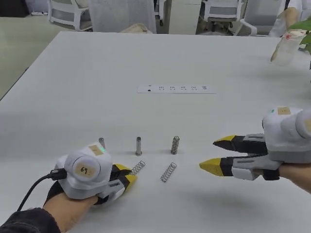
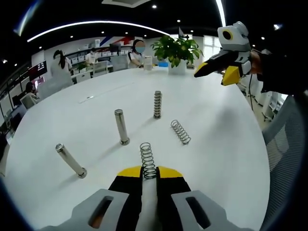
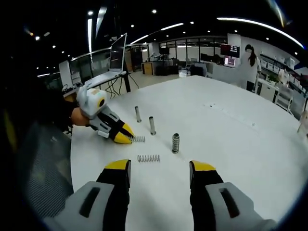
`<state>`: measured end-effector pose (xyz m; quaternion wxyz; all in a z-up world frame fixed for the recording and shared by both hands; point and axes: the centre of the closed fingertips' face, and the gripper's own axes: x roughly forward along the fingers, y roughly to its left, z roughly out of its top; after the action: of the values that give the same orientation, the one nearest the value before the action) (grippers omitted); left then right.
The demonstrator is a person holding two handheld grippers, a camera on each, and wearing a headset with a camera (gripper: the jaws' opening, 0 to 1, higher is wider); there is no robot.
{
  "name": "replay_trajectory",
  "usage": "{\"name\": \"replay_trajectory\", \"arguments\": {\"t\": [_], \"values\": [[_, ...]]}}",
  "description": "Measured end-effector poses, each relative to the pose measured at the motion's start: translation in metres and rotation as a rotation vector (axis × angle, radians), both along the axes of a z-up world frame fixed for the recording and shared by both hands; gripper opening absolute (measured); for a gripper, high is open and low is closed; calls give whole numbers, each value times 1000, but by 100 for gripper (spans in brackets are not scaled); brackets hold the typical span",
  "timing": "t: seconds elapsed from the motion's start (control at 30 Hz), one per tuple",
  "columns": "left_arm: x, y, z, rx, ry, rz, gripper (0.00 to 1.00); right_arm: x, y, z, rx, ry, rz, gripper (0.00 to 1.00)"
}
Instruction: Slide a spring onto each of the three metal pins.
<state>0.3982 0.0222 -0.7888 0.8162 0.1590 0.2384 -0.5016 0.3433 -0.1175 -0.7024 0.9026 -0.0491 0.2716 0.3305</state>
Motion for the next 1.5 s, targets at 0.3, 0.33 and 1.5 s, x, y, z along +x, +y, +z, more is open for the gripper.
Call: {"name": "replay_trajectory", "arguments": {"t": [0.3,0.33,1.5], "values": [[-2,2,1,-6,16,-8,2,-4,0,-4,38,0,-18,66],[-3,2,2,-7,18,-10,2,-5,2,-5,43,6,-18,70],[-72,-2,101,-162,-79,-245,2,-23,48,10,105,12,92,74]]}}
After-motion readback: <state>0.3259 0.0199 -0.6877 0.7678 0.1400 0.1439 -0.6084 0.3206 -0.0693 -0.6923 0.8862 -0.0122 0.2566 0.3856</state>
